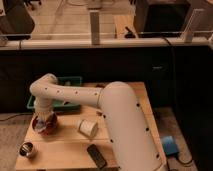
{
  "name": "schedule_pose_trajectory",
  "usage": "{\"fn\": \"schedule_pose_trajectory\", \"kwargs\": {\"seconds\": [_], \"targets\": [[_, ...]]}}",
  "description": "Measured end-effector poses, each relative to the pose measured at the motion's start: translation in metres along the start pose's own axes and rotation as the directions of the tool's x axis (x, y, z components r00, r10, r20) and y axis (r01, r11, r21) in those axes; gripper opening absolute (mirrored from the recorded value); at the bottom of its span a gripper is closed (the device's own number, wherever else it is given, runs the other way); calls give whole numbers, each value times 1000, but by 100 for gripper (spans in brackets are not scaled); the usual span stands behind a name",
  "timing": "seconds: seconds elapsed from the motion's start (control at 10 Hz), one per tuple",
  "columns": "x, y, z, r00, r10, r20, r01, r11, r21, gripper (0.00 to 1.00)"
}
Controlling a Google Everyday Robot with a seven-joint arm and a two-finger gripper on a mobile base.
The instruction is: Wipe red bowl with towel
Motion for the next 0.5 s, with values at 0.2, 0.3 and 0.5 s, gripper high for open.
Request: {"fn": "schedule_pose_trajectory", "kwargs": {"seconds": [0.2,0.3,0.5], "targets": [[-5,-7,6,1000,-21,13,21,1000,-7,0],[-9,-7,7,999,-28,20,29,1000,-9,0],[-21,-9,12,998,-51,47,52,998,-24,0]]}}
